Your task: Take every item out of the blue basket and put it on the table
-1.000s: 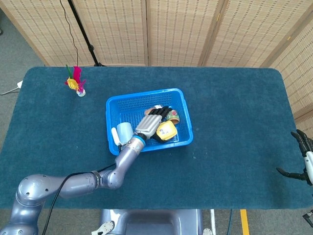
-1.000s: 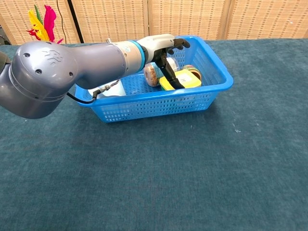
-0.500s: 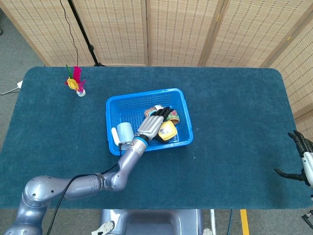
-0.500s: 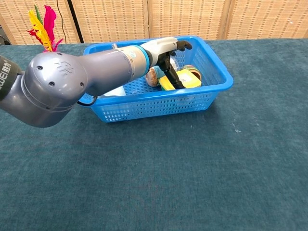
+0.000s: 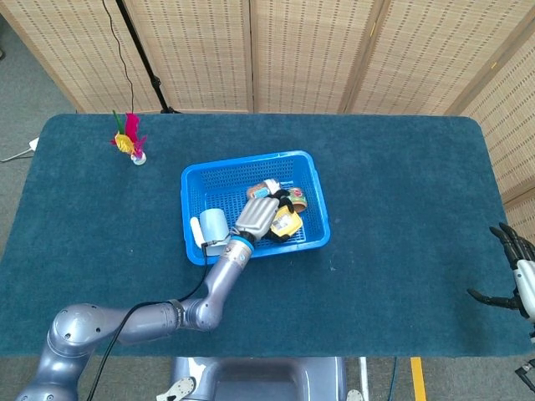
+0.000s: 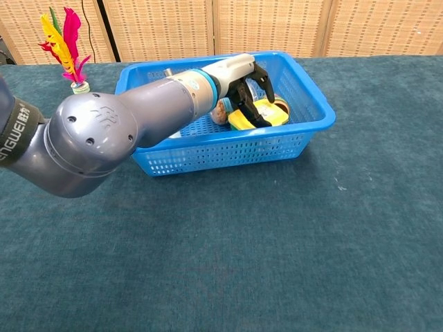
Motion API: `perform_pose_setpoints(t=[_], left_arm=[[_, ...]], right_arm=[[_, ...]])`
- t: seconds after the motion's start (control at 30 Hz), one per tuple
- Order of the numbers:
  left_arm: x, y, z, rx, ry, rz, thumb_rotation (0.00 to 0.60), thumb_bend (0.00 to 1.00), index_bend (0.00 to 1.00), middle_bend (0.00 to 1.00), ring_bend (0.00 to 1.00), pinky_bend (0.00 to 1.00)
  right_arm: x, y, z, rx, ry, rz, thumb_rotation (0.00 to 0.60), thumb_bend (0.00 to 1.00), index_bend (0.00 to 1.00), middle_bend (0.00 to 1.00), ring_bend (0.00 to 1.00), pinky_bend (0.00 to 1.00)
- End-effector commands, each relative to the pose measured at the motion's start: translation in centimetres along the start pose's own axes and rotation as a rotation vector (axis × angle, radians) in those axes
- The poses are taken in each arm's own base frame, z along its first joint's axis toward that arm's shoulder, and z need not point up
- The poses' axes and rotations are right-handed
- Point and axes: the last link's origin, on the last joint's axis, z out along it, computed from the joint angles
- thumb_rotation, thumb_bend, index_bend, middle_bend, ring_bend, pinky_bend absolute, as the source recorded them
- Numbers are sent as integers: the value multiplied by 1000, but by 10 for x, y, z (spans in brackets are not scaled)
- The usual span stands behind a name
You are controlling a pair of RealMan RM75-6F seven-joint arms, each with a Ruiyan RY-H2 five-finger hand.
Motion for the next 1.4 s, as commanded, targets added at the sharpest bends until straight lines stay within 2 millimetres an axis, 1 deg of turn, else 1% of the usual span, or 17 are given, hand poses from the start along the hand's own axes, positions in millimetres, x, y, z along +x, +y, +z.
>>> perform_pose_setpoints(t=[0.03,0.17,0.37,0.6,0.9,0.97,1.03,1.07,1.13,1.23,1.3,1.37,1.4], left_arm=[[-1,0,0,1,6,5,600,347,477,260,336,521],[2,1,-1,-2,31,-2,600,365,482,264,339,524],[21,2,-7,-28,87,-12,600,368,481,264,341,524],[56,-2,-22,-47,154,-21,600,368,481,264,341,524],[105,-20,-45,-32,238,-37,600,372,493,279,355,524],[119,-25,-52,-28,268,-35,600,374,493,279,355,524],[127,-28,-55,-25,287,-33,600,374,493,279,355,524],[139,-33,-63,-20,320,-28,600,375,494,279,355,524],[153,-41,-74,-14,345,-21,600,375,495,280,356,524],[173,-59,-93,5,383,0,600,375,496,281,357,524],[187,-77,-106,37,416,13,600,375,497,282,358,524],[194,-92,-115,63,434,18,600,374,498,284,359,524],[198,-103,-121,89,442,25,600,374,498,284,359,524]], right_arm=[[0,0,0,0,-1,1,600,0,0,0,0,0],[0,-1,0,2,1,2,600,0,0,0,0,0],[0,-2,-1,8,-1,6,600,0,0,0,0,0],[0,-4,-3,18,-7,7,600,0,0,0,0,0],[0,-7,-5,30,-8,10,600,0,0,0,0,0],[0,-8,-6,33,-7,10,600,0,0,0,0,0],[0,-9,-6,36,-7,10,600,0,0,0,0,0],[0,-10,-7,41,-7,10,600,0,0,0,0,0],[0,-11,-8,46,-8,9,600,0,0,0,0,0],[-1,-13,-10,55,-10,10,600,0,0,0,0,0],[-1,-15,-11,62,-12,8,600,0,0,0,0,0],[-2,-16,-12,70,-15,7,600,0,0,0,0,0],[-3,-17,-13,74,-17,6,600,0,0,0,0,0]])
